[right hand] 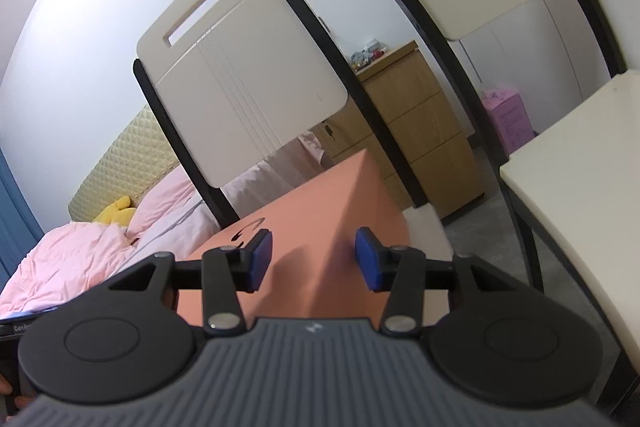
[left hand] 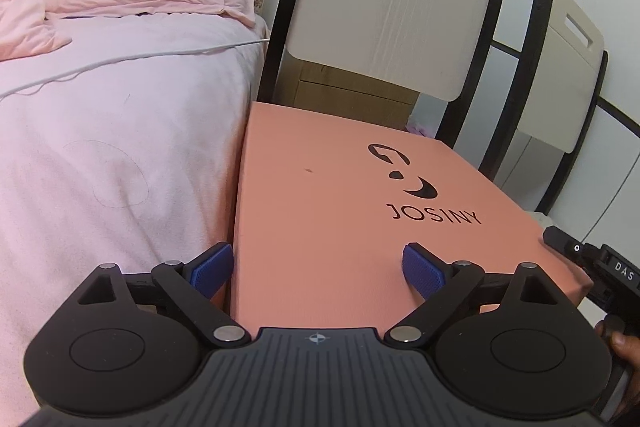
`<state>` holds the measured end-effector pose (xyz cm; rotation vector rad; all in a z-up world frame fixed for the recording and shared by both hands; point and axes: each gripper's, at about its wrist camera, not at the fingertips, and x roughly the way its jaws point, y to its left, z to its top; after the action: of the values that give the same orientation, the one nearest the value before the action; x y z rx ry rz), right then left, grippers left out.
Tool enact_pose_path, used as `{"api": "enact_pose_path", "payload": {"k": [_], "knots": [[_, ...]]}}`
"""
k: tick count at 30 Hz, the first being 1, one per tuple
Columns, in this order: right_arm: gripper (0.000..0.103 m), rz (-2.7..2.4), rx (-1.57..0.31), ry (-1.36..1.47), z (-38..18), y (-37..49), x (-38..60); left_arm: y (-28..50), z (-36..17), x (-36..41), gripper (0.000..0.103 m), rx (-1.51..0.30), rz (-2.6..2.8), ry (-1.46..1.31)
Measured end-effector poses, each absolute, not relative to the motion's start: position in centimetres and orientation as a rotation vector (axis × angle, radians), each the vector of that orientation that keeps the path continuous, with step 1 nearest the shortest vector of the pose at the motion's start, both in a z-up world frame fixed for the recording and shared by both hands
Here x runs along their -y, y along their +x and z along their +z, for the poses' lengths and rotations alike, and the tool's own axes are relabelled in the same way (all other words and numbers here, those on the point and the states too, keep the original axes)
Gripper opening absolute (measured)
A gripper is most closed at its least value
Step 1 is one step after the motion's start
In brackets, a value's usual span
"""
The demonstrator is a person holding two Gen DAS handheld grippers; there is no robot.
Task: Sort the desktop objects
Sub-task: 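Open both tools and withdraw them from the lidded box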
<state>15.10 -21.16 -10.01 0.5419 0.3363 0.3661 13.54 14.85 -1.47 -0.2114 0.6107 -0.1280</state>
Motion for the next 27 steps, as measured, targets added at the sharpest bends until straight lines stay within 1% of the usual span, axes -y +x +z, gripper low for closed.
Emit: {"api": "enact_pose_path", "payload": {"k": [6,13,21,27], "knots": [[0.053,0.378,-0.335,0.528,-9.7,14.5,21.1,13.1,-0.9,-14.7,0.094,-0.653,-0.139,-0.202],[0.053,0.377,-0.342,0.499,-9.6,13.8,21.1,13.2,-1.7,-13.7,0.094,-0.728,-0.12,-0.145],[0.053,0.33,-0.334,0.505,-9.8,14.5,20.9,14.7,-2.1,-13.0,0.094,-0.683,-0.126,-0.095],[0.051,0.29,-0.371,0.491,-10.2,16.0,20.6,15.7,-2.8,-12.4,0.095,-0.672,-0.118,-0.069]]}}
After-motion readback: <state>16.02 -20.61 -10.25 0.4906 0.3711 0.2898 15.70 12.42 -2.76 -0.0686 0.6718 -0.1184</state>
